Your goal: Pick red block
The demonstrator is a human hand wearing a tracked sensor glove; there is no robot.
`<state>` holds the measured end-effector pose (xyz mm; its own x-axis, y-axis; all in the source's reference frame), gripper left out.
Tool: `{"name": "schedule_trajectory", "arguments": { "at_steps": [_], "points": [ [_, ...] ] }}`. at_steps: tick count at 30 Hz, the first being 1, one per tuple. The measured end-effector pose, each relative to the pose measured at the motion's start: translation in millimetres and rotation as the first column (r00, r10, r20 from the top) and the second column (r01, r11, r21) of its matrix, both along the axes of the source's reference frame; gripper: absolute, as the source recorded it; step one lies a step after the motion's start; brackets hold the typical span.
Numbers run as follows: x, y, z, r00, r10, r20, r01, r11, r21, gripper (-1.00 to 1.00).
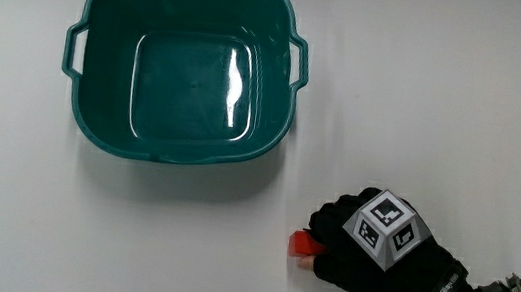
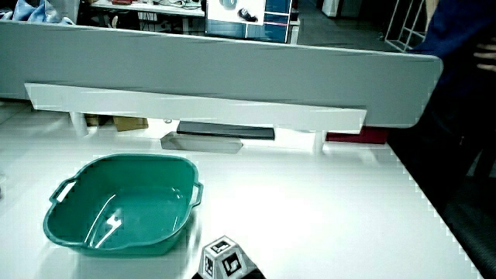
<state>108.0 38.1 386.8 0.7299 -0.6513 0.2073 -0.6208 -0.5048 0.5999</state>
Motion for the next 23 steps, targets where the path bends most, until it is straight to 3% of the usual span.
{"name": "schedule_trajectory", "arguments": {
  "at_steps": [14,15,20,21,23],
  "points": [
    [1.3,-19.2,-32.1,0.998,0.022,0.063,-0.026,0.9976,0.065,1.0],
    [0.7,-21.4,-37.6,0.998,0.022,0.067,-0.028,0.9956,0.089,1.0],
    [-0.9,-30.7,-52.4,0.995,0.033,0.098,-0.042,0.9948,0.093,1.0],
    [-1.9,-32.1,-56.0,0.995,0.027,0.1,-0.039,0.9915,0.124,1.0],
    [-3.6,-36.8,-60.1,0.994,0.025,0.107,-0.039,0.99,0.136,1.0]
  ]
}}
